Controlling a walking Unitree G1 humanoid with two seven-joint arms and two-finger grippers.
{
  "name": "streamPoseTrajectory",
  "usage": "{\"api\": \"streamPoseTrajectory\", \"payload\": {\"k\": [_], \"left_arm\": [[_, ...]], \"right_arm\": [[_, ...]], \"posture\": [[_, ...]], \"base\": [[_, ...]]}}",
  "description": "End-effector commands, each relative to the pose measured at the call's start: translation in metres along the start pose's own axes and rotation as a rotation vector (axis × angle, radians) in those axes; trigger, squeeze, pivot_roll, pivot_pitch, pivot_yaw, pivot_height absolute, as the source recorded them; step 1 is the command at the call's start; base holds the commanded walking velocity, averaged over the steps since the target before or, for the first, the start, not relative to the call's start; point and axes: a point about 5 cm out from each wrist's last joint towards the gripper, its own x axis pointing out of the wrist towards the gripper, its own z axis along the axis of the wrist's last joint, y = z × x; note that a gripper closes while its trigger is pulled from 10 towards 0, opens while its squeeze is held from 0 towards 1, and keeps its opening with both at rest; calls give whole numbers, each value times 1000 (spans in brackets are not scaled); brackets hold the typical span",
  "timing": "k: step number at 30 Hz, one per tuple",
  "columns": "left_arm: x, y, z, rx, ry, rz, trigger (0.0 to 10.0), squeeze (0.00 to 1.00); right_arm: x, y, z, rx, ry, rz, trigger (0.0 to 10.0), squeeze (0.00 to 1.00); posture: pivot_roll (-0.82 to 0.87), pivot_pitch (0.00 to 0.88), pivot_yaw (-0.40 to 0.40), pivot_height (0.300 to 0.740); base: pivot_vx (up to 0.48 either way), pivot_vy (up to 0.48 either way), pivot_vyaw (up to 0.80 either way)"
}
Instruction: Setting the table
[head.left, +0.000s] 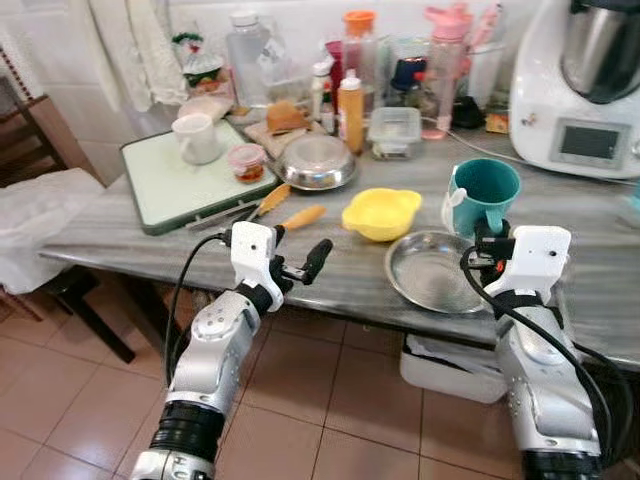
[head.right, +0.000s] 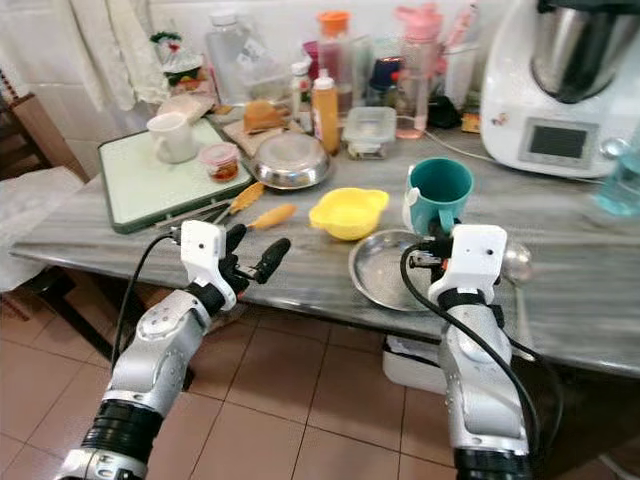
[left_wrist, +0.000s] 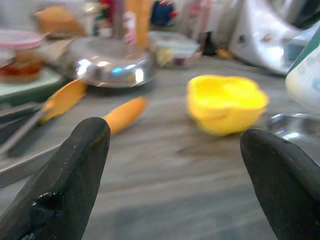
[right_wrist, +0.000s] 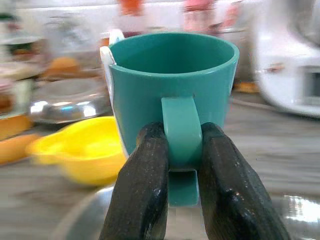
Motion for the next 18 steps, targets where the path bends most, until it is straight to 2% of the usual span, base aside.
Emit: {"api": "streamPoseTrajectory", "payload": {"k": [1,18], "left_arm": [[0,-2,2,0,-2,-13,10000,0],[-2,-2,1,4,14,-21,10000,0]], "right_arm": [[0,-4,7,-16,-35,-12,10000,0],[2,-2,16,-57,-71,1,10000,0]], "posture": [[-98,0,73,740],[-95,0,74,740]], "base": [[0,-480,0],[0,-480,0]]}}
